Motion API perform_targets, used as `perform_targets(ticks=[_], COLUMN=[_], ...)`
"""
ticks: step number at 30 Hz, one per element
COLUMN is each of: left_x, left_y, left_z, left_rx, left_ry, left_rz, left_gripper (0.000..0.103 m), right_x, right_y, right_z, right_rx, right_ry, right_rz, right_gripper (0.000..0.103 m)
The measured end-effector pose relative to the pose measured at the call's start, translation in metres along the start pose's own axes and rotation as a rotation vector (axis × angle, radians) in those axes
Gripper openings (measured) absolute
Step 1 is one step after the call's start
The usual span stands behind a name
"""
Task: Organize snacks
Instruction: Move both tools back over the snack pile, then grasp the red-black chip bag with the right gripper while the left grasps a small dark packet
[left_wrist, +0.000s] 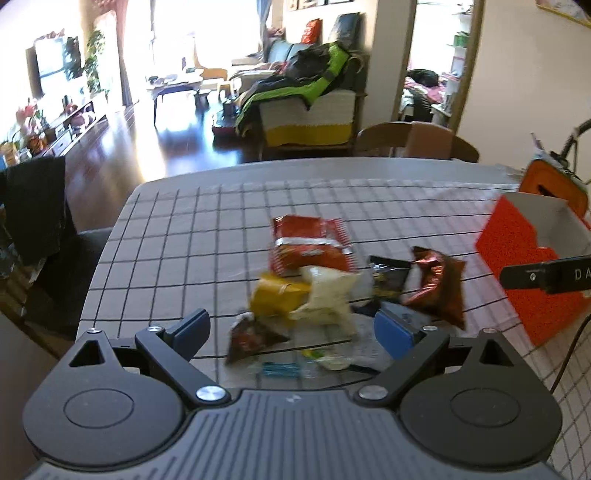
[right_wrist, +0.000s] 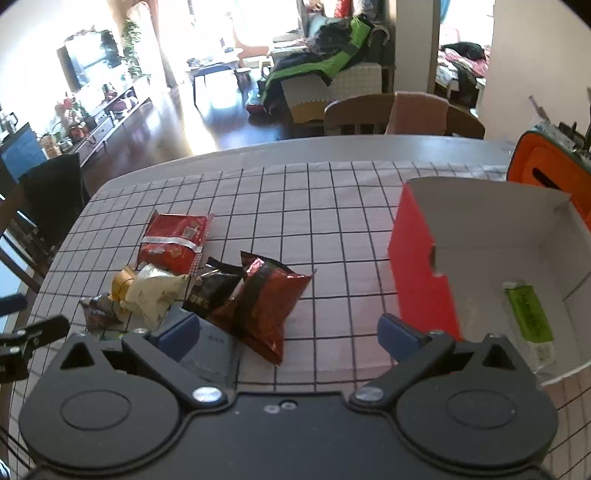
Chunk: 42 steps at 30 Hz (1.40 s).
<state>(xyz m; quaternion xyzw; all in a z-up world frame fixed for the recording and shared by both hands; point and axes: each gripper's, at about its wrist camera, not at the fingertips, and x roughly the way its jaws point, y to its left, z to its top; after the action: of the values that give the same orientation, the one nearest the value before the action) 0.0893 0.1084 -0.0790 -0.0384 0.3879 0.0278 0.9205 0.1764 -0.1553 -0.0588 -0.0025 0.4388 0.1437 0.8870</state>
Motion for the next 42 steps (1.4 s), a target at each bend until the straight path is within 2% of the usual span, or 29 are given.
perform_targets(ticks=[6,15,17,24,27,31,34,37,42], left_x=[0.027,0.069,0.078,0.101,0.103,0.105,0.107,0.106,0.102], left_y=[0.016,0.031,0.033,0.036,0.037,0.038,0.038,0.041,0.048], left_z=[0.0,-0.002,-0.003,-0.007,-0.008,-0.006,-0.005,-0.005,-0.008], left_rx=[-0.017,-0.073,-0.084,-0.126,-0.136,-0.144,-0.152,-0.162,-0.198], left_ry=[0.039,0.102,0.122,0.194,0.199,0.204,0.207,0.207,0.201], left_rz=[0.015,0.049,0.049,0.035,0.027,0.004,-0.002,-0.003,-0.018], left_gripper=[0.096,0.095,0.088,0.061,0.059,0.047,0.043,0.036,0.031], right_x=[0.036,0.083,0.092,0.11,0.115,0.117,0.115,0.11,0.101], right_y=[0.012,0.01,0.01,0.009,0.009,0.009,0.01,0.011,0.011], right_z=[0.008,0.019,0.021,0.025,0.025,0.023,0.024,0.024,0.021], right_rx=[0.009,0.073,0.076,0.104,0.123,0.135,0.128,0.115,0.098], right_ry=[0.025,0.105,0.121,0.154,0.171,0.183,0.179,0.169,0.15], right_rz=[-0.04,-0.075,-0.078,-0.061,-0.042,-0.016,-0.007,0.004,0.018], right_gripper=[0.102,0.093,0.087,0.078,0.07,0.058,0.05,0.044,0.039])
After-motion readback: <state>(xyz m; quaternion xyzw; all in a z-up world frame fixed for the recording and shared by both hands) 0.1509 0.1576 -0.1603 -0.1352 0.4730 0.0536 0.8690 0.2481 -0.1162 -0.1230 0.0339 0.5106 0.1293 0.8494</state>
